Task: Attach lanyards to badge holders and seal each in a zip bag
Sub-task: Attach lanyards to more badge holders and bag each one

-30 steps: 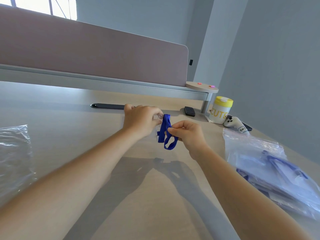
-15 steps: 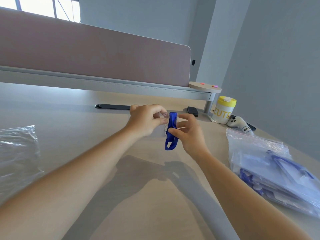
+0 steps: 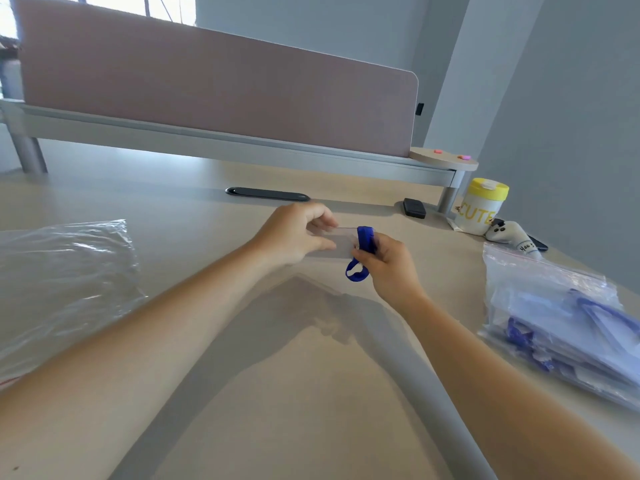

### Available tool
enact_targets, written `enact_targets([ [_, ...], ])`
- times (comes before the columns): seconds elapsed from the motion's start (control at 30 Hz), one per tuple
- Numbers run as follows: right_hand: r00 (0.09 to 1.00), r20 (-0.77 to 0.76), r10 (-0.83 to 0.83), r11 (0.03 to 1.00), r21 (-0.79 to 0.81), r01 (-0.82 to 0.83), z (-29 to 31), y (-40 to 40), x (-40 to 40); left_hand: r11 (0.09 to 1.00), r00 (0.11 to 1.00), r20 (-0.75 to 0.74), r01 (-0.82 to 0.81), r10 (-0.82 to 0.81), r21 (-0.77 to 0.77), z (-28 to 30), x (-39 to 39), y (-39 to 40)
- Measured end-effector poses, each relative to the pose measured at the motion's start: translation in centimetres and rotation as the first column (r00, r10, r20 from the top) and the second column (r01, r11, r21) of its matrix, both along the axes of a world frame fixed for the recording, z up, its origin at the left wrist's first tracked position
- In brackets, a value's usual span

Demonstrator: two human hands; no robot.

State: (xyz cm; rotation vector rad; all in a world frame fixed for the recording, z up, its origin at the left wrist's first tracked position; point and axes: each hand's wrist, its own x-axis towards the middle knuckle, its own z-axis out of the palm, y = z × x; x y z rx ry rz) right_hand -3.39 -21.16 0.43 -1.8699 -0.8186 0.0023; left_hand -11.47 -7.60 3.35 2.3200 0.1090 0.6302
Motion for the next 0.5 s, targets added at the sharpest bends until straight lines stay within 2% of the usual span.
enact_targets([
  [0.1,0.999,0.029,0.044,0.999,-0.004,-0.043,0.0,0.8,-1.4,0.994,0.990,-0.101,-0.088,0.094,0.068,-0.3,-3.2,1.6],
  [0.23,0.990,0.061,0.126,0.992,0.008,-0.127,-0.1,2.9,-4.6,0.972,0.965,-0.131,-0.214,0.226,0.095,-0.9,-9.0,4.4],
  [0.43,0.958,0.066,0.279,0.960,0.012,-0.280,-1.3,6.6,-10.2,0.911,0.884,-0.219,-0.408,0.412,0.068,-3.1,-18.7,7.6],
  [0.5,0.947,0.081,0.310,0.950,0.001,-0.311,-1.7,7.4,-11.7,0.894,0.855,-0.263,-0.430,0.447,0.122,-4.0,-21.2,8.1],
])
